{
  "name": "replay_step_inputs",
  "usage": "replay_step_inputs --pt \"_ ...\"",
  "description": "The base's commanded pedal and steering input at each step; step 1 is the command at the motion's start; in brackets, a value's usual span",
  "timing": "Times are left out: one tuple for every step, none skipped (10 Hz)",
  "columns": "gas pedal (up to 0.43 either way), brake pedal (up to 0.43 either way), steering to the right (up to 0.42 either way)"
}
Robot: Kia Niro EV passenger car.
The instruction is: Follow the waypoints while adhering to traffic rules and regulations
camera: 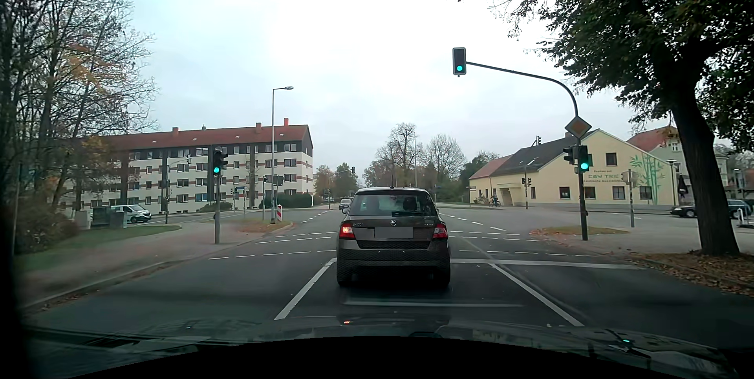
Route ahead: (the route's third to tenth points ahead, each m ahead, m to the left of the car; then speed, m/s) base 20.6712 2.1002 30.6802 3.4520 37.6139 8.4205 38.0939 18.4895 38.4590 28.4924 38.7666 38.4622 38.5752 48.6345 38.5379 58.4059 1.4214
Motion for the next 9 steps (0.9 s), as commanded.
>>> replay_step_inputs --pt "0.268 0.000 -0.010" --pt "0.268 0.000 -0.010" --pt "0.268 0.000 -0.010" --pt "0.268 0.000 -0.010" --pt "0.268 0.000 -0.009" --pt "0.268 0.000 -0.010" --pt "0.268 0.000 -0.010" --pt "0.268 0.000 -0.010" --pt "0.268 0.000 -0.010"
